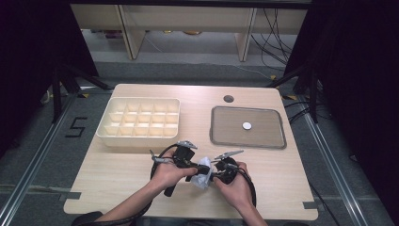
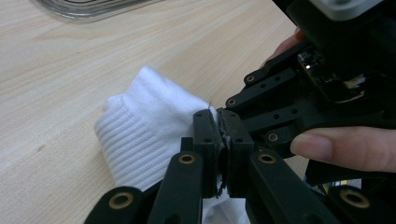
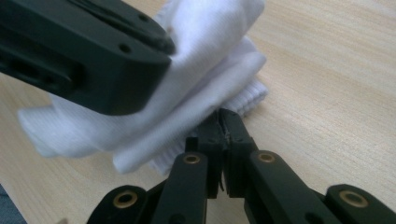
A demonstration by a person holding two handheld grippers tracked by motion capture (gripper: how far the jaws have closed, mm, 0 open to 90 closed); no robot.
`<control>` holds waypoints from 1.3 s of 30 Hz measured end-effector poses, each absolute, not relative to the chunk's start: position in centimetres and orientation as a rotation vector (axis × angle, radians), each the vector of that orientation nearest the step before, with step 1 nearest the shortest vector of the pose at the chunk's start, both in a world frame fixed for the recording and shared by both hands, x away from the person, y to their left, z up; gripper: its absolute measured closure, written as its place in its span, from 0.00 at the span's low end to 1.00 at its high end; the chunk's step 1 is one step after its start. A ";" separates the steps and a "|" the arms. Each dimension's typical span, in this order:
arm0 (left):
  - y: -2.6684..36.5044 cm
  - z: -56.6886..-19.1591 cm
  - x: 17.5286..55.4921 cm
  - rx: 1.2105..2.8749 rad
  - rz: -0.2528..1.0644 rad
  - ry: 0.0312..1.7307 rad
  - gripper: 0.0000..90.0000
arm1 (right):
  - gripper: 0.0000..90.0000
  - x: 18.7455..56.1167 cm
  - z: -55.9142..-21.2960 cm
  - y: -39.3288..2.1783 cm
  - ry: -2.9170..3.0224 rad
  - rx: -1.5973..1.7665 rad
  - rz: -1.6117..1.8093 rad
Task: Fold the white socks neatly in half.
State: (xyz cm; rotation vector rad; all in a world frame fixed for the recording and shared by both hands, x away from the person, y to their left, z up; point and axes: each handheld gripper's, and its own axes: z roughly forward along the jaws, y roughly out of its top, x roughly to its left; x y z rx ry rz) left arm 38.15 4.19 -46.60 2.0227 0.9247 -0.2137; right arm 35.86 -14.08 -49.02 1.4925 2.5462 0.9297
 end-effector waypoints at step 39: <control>2.9 -48.3 37.8 2.117 -0.141 0.903 0.95 | 0.75 39.6 -46.7 -15.0 2.463 1.700 1.190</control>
